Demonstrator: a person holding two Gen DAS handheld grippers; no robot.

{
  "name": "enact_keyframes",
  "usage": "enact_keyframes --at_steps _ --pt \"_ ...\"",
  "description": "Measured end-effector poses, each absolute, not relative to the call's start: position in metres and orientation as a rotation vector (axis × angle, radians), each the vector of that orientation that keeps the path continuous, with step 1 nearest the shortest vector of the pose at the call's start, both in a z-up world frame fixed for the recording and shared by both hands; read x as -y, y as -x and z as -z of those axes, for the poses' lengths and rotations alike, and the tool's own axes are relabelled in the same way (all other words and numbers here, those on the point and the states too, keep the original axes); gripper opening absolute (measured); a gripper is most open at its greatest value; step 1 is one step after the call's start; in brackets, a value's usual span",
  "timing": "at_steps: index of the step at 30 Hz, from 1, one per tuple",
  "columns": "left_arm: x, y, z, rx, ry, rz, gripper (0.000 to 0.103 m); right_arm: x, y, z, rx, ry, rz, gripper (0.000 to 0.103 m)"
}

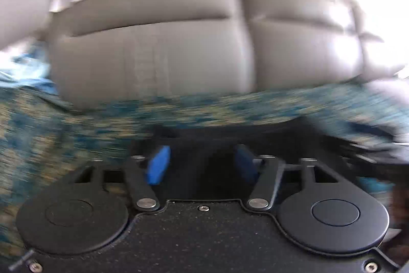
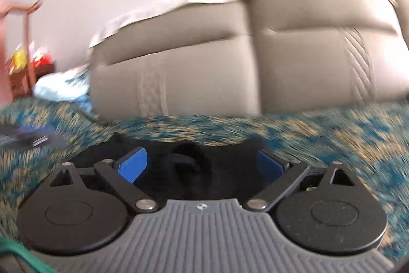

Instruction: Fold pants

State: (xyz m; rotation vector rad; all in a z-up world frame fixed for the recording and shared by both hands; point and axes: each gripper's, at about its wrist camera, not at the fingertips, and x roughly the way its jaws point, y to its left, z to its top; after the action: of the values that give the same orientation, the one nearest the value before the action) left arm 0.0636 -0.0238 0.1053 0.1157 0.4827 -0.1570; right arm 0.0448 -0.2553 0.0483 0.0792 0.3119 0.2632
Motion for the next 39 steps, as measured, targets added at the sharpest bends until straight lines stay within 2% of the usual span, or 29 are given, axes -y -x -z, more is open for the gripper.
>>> enact_keyframes --at_steps 2,8,12,18,22,28,39 --pt "0.026 -0.087 -0.093 -0.51 -0.192 0.067 0.04 0.229 -0.052 -0.045 -0.319 -0.001 -0.274 0.099" --pt "0.028 -0.136 -0.057 -0.6 -0.197 -0.029 0.04 0.194 -0.087 -0.031 -0.406 0.115 -0.137 0.099" --pt "0.033 -0.143 -0.042 -0.62 -0.195 -0.043 0.041 0.209 -0.101 -0.024 -0.501 0.054 -0.033 0.099" --pt "0.039 -0.146 -0.038 -0.616 -0.195 -0.031 0.041 0.22 -0.098 -0.022 -0.497 0.079 0.037 0.099" --pt "0.039 -0.144 -0.038 -0.614 -0.196 -0.031 0.045 0.23 -0.096 -0.024 -0.505 0.062 0.05 0.1" --pt "0.033 -0.118 -0.038 -0.611 -0.21 -0.017 0.049 0.244 -0.098 -0.024 -0.517 0.04 0.092 0.1" --pt "0.016 -0.012 -0.029 -0.636 -0.219 0.05 0.055 0.277 -0.096 -0.023 -0.564 -0.091 0.084 0.103"
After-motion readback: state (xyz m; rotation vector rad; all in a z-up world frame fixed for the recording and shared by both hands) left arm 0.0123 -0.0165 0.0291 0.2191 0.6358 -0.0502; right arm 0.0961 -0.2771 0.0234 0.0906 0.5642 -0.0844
